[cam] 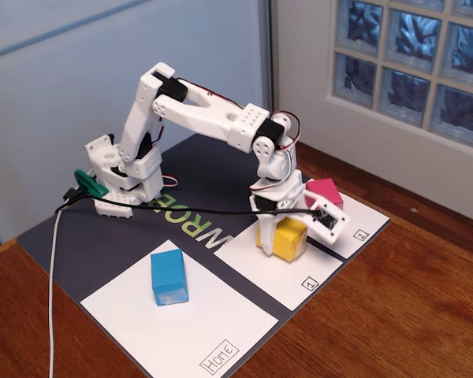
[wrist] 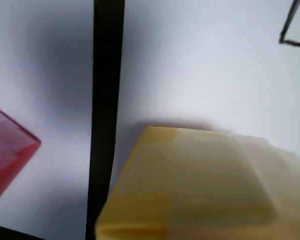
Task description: Move box yellow to home
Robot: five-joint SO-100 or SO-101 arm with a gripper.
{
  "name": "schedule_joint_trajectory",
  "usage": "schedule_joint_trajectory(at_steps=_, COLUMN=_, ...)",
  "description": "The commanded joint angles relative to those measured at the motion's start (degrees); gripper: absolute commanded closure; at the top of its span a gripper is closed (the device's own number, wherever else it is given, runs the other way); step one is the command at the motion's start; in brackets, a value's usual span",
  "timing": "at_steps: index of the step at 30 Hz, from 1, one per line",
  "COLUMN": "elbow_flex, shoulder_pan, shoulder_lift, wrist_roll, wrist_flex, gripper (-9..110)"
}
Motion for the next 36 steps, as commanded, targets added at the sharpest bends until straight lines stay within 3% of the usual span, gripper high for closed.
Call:
schedule_joint_trajectory(at_steps=1, elbow_flex=-3.08, shoulder_pan=0.62, shoulder_lift=7.29, wrist_roll=-2.55, wrist_flex=0.35, gripper=102)
schedule_joint_trajectory(at_steps=12, elbow_flex=-8.0, shoulder_pan=4.75, shoulder_lift=13.8, wrist_roll=-5.98, wrist_flex=5.71, gripper=102)
schedule_joint_trajectory(at_steps=36, elbow_flex=-13.71, shoulder_pan=30.15, shoulder_lift=9.32, wrist_roll=-18.54, wrist_flex=8.53, gripper=102)
